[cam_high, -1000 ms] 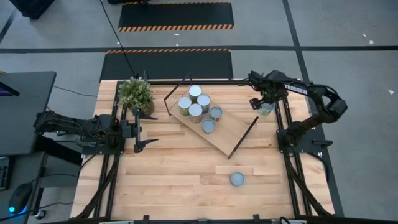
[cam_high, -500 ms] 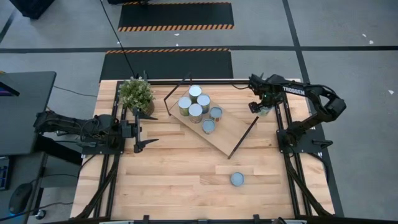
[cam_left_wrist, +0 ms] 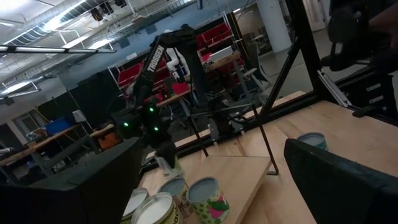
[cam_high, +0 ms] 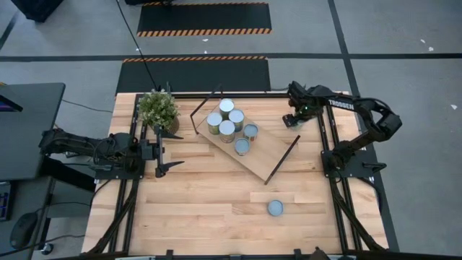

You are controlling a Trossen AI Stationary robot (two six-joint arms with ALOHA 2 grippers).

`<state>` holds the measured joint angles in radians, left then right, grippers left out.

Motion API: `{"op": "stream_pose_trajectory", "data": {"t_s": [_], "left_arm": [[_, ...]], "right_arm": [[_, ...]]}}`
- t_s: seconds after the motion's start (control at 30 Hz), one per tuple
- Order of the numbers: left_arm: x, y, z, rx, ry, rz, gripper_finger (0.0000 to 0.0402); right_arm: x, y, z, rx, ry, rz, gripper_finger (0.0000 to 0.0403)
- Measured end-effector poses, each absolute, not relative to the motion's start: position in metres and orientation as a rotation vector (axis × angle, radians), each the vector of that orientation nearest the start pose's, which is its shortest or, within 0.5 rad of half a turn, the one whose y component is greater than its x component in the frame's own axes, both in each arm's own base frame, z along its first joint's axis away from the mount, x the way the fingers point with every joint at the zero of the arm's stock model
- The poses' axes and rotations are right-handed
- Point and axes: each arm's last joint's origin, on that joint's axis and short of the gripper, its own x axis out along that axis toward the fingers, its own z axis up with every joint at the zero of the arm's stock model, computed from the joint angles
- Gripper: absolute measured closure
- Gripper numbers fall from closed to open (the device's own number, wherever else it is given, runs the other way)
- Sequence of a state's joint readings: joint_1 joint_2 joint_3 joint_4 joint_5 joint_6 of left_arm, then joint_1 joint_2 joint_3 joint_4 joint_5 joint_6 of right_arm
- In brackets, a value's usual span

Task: Pick and place cans onto a shelf
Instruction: Put the canned mixed vegetables on the shelf

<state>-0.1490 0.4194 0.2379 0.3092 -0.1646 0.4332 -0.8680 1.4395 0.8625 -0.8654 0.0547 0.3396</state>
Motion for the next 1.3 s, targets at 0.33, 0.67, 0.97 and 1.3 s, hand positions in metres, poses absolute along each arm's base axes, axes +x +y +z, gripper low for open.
{"op": "stream_pose_trajectory", "data": {"t_s": [0.33, 0.67, 0.97, 1.3], "left_arm": [[0.126, -0.014, 0.238, 0.468, -0.120, 0.047, 0.0003], [0.125, -0.014, 0.242, 0.445, -0.156, 0.067, 0.0003], [0.124, -0.013, 0.245, 0.430, -0.186, 0.081, 0.0003], [0.124, -0.013, 0.245, 0.448, -0.188, 0.083, 0.0003]], "right_arm": [[0.195, -0.175, 0.281, 0.691, 1.173, -0.829, 0.0100], [0.246, -0.098, 0.314, 0.539, 1.146, -0.651, 0.0101], [0.279, -0.043, 0.295, 0.541, 1.218, -0.546, 0.0101], [0.330, -0.001, 0.289, 0.328, 1.358, -0.371, 0.0101]]}}
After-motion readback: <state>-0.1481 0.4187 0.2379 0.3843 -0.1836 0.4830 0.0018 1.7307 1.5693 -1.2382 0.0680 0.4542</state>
